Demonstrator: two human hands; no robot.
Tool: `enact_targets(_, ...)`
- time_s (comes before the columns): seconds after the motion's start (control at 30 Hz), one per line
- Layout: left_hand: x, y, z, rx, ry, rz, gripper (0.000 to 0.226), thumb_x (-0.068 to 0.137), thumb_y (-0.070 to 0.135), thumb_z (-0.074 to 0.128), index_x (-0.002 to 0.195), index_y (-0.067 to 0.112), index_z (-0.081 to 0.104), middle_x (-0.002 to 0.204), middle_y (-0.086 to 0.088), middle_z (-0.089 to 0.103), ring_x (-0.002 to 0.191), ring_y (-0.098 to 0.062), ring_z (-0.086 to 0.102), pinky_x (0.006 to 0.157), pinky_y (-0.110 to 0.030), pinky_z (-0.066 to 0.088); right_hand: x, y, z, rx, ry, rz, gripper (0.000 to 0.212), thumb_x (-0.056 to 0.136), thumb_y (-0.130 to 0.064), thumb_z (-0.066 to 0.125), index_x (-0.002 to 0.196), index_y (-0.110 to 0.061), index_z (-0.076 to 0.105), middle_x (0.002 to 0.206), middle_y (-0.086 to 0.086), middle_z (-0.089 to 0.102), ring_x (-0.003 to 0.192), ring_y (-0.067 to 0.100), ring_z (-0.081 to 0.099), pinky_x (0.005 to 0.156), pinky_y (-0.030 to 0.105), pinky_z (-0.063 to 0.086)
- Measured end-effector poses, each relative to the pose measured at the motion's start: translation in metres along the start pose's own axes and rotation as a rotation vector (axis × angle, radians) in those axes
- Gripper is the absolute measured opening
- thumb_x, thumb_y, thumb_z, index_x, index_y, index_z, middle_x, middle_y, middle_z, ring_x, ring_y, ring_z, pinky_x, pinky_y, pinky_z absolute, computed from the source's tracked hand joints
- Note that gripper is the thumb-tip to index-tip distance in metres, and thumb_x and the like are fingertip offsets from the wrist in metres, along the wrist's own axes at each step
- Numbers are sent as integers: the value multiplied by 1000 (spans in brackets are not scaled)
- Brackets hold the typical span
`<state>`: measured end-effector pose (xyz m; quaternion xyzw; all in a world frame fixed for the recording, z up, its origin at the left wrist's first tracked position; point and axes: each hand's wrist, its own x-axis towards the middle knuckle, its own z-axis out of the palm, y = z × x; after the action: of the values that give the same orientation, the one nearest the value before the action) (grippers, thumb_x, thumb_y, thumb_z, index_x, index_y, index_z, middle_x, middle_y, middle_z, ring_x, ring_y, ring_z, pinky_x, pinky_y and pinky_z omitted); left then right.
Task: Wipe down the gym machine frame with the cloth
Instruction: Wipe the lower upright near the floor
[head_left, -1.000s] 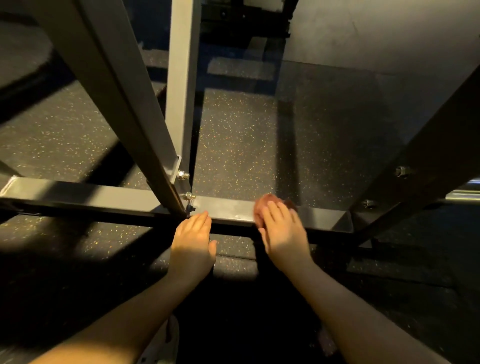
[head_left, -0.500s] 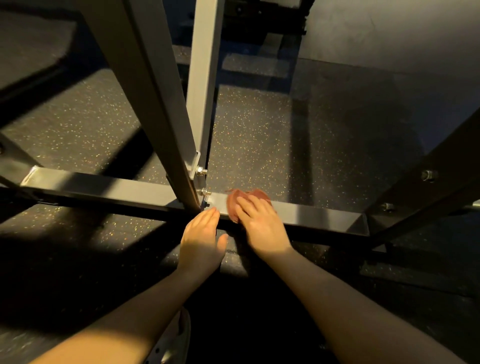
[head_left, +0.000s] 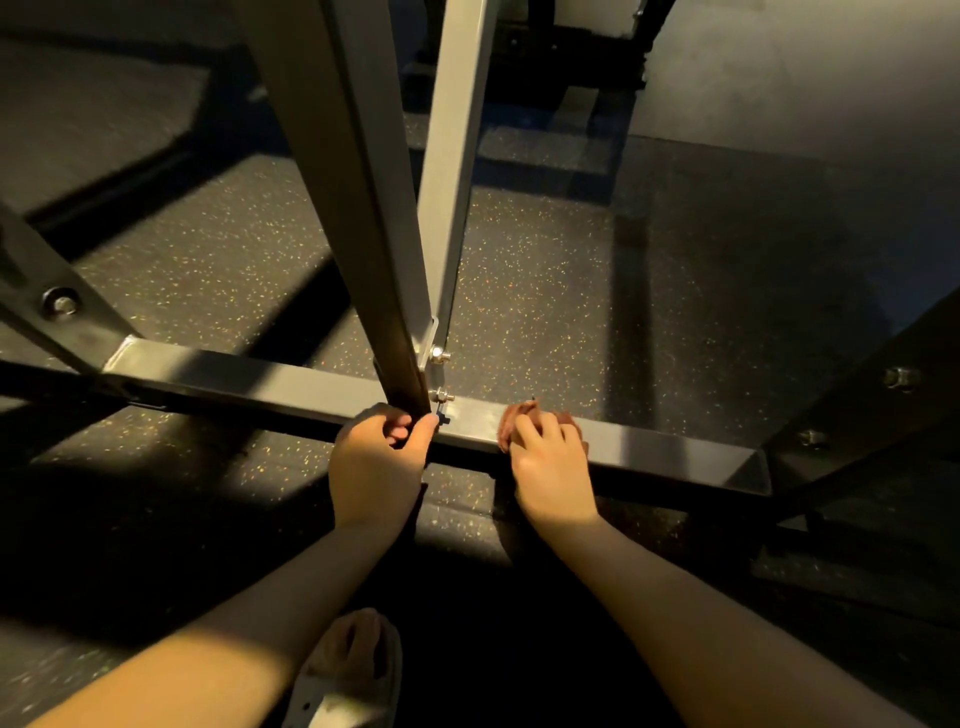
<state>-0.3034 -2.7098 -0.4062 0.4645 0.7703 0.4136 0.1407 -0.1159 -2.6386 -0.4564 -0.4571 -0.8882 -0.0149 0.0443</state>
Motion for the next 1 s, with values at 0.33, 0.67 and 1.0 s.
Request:
enact_targets(0.33,20,17,-5,10,209,-114,59,76,48,86,118,13,63,107,0,66,92,-19,63,78,-43,60,-29,45,-6,-103,-100,216,41,67,-29,82,107,-20,75,113,4,66,96,29,57,71,37,44)
enact_targets(0.67,22,22,-11,130,156,47,32,83,37,83,105,16,74,99,5,71,92,-11,58,83,-35,51,27,-48,2,246,32,133,30,68,-14,87,96,-10,78,109,6,67,100,29,59,80,40,54)
enact_targets(1.0,37,47,-54,220,46,72,32,81,47,80,107,31,70,100,16,62,99,-11,61,92,-38,52,67,-58,-41,1792,-180,1007,22,96,6,59,82,-1,75,74,12,72,63,20,69,58,28,56)
